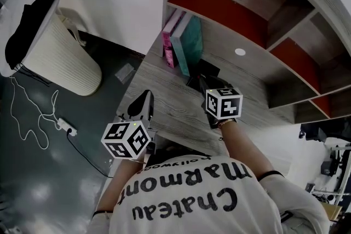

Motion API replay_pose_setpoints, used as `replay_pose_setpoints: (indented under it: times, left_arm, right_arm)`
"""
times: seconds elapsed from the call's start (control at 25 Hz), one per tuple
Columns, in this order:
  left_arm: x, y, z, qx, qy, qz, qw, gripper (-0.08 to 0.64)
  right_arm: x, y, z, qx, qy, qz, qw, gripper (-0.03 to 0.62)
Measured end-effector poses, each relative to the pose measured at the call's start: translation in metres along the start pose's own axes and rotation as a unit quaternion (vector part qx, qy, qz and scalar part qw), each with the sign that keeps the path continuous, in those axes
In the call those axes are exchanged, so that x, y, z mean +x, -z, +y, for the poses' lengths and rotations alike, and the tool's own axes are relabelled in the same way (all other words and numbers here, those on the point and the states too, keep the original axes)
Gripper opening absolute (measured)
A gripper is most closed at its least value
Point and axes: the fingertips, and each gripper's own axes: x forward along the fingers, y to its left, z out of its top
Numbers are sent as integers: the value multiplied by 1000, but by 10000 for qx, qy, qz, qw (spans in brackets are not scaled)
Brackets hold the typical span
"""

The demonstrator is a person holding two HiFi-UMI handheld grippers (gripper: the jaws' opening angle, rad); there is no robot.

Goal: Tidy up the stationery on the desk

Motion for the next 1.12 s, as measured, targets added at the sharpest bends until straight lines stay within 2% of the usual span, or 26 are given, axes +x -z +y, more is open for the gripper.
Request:
replay_pose_setpoints:
  times: [0.24,0.52,0.76,1.12]
  left_arm:
    - [-2,0,2,-33,-33,-29,10000,15]
    - [-2,2,-3,-92,-8,-19,10000,15]
    - [-8,-2,-9,-59,-73,-174,9998,15]
    - [-24,-7,-31,84,-173,-306,9993,15]
  right_arm:
    - [1,1,-2,-42,6,14,10000,64]
    - [1,2,-1,-307,-89,179,9993,69]
    - [0,2,-3,-373,-215,198,9989,80]
    - [-24,3,-8,-59,-415,41,9991,83]
